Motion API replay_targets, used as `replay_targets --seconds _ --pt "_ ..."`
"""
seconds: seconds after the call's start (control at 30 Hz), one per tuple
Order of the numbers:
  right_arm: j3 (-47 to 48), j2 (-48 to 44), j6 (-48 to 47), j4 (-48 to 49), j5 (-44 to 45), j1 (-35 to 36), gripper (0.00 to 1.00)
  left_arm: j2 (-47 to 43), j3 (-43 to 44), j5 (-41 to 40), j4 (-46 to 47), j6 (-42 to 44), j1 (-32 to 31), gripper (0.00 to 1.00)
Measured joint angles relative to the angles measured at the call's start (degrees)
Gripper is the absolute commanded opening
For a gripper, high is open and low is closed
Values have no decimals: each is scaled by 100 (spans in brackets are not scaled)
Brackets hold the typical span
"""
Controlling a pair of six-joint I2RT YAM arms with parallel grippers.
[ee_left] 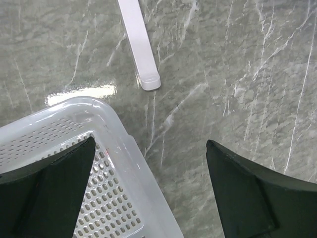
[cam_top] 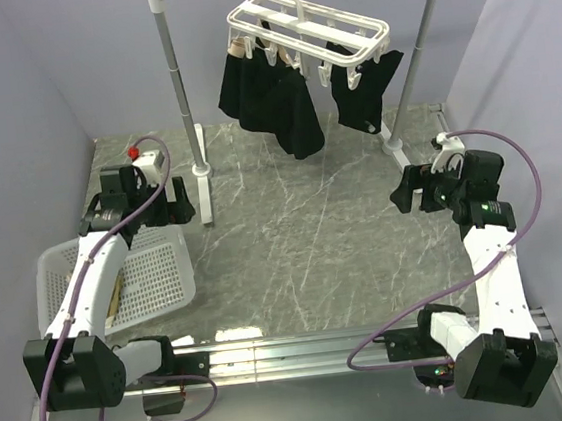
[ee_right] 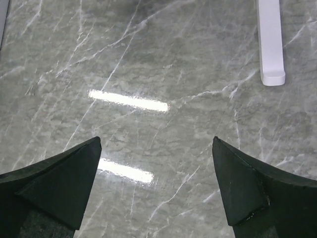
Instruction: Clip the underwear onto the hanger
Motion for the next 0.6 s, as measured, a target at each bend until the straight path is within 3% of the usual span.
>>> replay_targets --seconds 0.37,0.6 --pt "11 321 66 4 -61 317 100 28 1156 -37 -905 1178 669 99" --pt "11 422 251 201 -61 581 100 616 1416 -256 -1628 2337 2153 98"
